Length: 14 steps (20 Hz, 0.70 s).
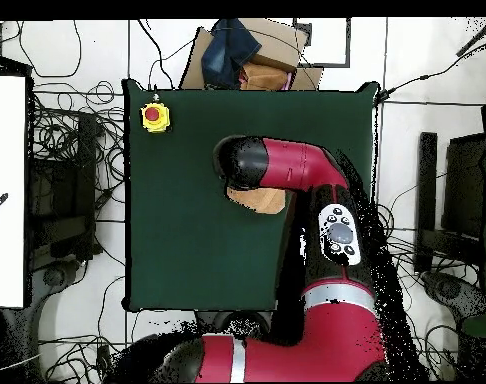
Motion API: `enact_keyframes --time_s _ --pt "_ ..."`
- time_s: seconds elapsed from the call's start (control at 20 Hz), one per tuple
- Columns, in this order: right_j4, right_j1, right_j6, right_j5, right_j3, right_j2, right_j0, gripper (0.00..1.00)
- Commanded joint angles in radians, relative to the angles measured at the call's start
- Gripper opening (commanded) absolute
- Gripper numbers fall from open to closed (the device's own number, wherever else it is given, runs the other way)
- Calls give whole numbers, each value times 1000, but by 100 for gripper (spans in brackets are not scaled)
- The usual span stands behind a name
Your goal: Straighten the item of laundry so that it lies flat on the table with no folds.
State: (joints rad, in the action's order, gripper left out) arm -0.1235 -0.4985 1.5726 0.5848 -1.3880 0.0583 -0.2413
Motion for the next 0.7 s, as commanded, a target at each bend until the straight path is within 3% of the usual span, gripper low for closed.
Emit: enact_keyframes --time_s 0.05,0.7 --pt "-98 41 21 -120 -82 57 4 100" --pt "-150 73 104 -161 -70 -21 73 100"
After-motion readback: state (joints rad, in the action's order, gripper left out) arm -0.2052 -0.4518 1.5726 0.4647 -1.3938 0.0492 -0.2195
